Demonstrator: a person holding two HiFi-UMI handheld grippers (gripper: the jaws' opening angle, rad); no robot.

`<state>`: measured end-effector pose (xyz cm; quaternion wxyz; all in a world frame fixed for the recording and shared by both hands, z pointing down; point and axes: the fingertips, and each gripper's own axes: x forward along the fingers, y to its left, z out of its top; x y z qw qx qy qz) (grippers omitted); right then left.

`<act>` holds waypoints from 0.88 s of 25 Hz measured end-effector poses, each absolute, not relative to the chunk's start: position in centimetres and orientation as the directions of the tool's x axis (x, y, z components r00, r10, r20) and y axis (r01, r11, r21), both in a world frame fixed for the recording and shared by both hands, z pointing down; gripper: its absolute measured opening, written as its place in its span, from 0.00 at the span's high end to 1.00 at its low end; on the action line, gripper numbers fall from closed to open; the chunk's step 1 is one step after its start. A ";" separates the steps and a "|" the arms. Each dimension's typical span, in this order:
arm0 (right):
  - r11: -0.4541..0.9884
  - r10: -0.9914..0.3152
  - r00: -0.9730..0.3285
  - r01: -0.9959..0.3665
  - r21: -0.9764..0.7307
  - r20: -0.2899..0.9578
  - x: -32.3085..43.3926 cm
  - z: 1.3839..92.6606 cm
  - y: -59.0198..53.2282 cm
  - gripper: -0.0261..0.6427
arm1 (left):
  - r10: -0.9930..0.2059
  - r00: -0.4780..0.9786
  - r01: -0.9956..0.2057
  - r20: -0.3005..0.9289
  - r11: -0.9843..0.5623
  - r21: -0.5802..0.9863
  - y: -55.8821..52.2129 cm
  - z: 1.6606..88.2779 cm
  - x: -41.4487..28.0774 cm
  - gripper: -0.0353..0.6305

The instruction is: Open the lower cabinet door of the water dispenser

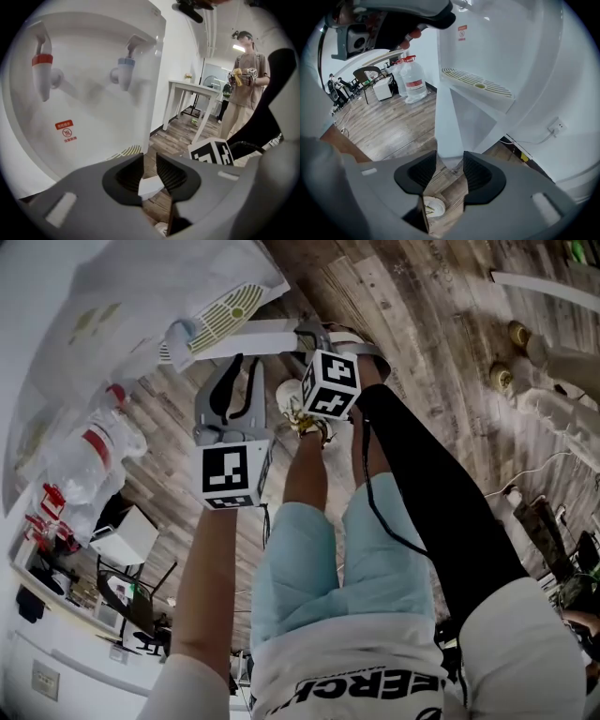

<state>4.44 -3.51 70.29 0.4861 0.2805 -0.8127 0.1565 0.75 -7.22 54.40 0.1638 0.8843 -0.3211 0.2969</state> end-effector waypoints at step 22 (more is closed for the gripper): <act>0.844 -0.285 -0.500 -0.536 -0.033 0.818 3.8 70.8 -2.1 0.69 | -0.596 0.492 -0.792 0.635 -0.609 0.043 -4.7 54.2 1.2 0.82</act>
